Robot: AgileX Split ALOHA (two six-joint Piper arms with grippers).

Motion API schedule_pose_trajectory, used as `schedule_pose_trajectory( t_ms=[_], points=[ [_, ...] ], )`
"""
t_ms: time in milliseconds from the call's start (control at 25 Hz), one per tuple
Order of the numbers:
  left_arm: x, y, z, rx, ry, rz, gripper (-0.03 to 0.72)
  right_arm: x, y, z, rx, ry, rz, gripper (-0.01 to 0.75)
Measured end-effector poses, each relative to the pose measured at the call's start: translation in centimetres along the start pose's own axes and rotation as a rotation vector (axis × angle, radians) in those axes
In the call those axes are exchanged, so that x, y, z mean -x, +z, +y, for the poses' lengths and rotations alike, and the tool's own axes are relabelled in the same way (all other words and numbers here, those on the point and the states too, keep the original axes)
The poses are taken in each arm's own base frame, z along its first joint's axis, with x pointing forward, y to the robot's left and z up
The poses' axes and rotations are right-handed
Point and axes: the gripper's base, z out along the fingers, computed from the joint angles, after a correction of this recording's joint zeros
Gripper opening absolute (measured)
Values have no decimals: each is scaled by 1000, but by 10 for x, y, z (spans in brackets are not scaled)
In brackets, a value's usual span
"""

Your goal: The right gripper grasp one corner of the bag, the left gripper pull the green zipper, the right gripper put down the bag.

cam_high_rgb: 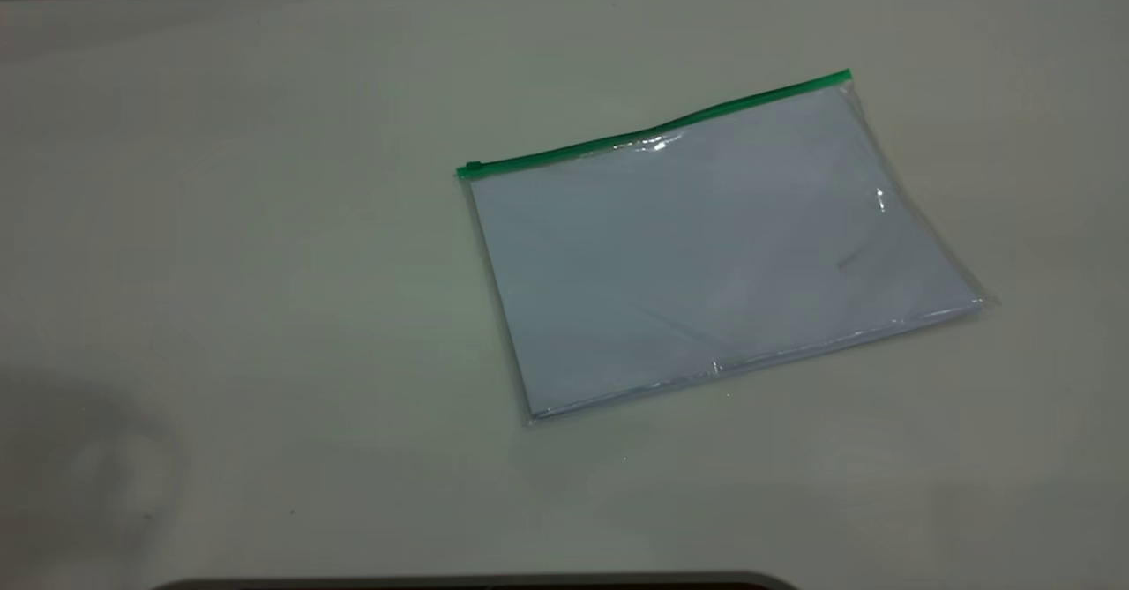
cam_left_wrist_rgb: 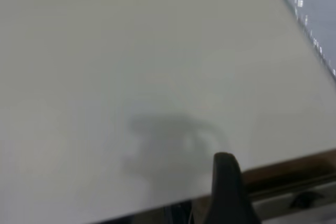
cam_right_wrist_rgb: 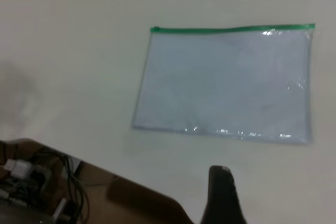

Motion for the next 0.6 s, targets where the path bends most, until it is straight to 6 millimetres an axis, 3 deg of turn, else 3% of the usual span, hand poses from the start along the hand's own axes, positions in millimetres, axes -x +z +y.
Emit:
schedule_pose_trajectory(
  t_ms=[240,400,600],
  points=[
    [-73,-2,-1,0,-9,-24,575,-44,-14,10,-49,-70,-73,584],
    [-118,1,-2,2,-11,-74,575,-70,-17,6,-138,-107,-36,584],
    [-156,3,-3,4,-15,-157,575,-87,-20,-4,-288,-92,-58,584]
  ],
)
